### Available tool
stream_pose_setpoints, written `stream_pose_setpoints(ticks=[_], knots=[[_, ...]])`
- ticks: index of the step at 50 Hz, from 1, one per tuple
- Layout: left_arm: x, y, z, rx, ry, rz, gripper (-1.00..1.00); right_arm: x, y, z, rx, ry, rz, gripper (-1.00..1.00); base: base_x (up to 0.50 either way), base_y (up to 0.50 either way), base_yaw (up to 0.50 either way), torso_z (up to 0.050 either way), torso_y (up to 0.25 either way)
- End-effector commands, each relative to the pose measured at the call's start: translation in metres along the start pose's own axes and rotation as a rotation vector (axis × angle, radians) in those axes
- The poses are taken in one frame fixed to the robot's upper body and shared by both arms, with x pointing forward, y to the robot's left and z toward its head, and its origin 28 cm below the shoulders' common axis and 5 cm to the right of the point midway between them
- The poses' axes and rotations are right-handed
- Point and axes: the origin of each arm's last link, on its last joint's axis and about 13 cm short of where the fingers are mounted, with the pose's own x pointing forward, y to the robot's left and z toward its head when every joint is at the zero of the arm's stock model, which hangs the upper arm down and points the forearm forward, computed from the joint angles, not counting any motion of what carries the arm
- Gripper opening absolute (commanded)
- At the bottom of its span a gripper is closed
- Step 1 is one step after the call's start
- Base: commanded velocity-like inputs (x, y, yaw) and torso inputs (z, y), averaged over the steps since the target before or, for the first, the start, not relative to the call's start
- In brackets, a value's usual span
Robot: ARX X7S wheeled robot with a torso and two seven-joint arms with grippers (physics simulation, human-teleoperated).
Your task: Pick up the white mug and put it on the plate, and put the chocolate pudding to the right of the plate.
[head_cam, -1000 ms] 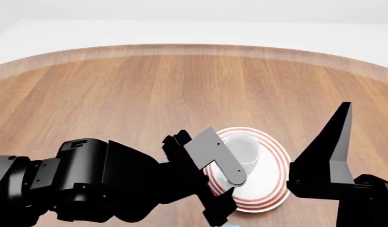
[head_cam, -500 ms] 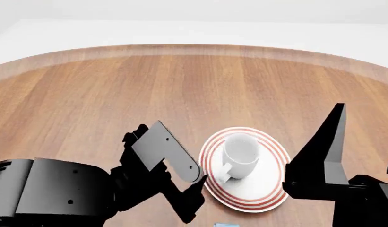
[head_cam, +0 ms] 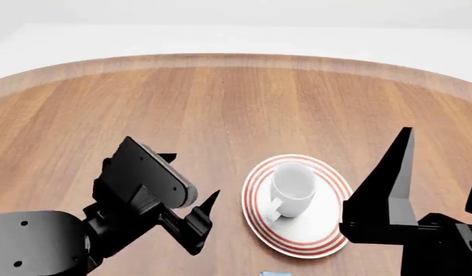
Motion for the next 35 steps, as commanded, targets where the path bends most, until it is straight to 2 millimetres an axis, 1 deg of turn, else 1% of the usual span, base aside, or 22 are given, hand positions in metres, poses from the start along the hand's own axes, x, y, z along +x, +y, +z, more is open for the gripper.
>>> stream_pose_setpoints(ticks=[1,8,13,15,24,28,32,35], knots=[[-0.008,0.005,0.006,-0.019,-0.170,0.081,1.00,0.000,0.001,0.002,-0.018,-0.016,0.019,1.00,0.00,0.00,0.00,0.000,0.000],[-0.011,0.008,0.006,-0.004,-0.250,0.188,1.00,-0.002,0.003,0.000,-0.013,-0.006,0.031,1.00,0.00,0.00,0.00,0.000,0.000],[-0.010,0.011,0.005,0.051,-0.273,0.337,1.00,-0.002,0.004,-0.001,-0.012,0.000,0.033,1.00,0.00,0.00,0.00,0.000,0.000],[-0.009,0.011,0.004,0.042,-0.277,0.364,1.00,-0.003,0.004,-0.001,-0.011,0.001,0.034,1.00,0.00,0.00,0.00,0.000,0.000],[-0.012,0.015,0.005,0.015,-0.334,0.453,1.00,-0.004,0.006,-0.002,-0.009,0.010,0.042,1.00,0.00,0.00,0.00,0.000,0.000],[-0.014,0.016,0.006,-0.001,-0.346,0.456,1.00,-0.006,0.009,-0.002,-0.005,0.025,0.055,1.00,0.00,0.00,0.00,0.000,0.000],[-0.014,0.016,0.006,0.011,-0.351,0.468,1.00,-0.006,0.012,0.001,-0.004,0.029,0.061,1.00,0.00,0.00,0.00,0.000,0.000],[-0.016,0.016,0.008,0.022,-0.360,0.485,1.00,-0.004,0.015,0.008,-0.005,0.028,0.065,1.00,0.00,0.00,0.00,0.000,0.000]])
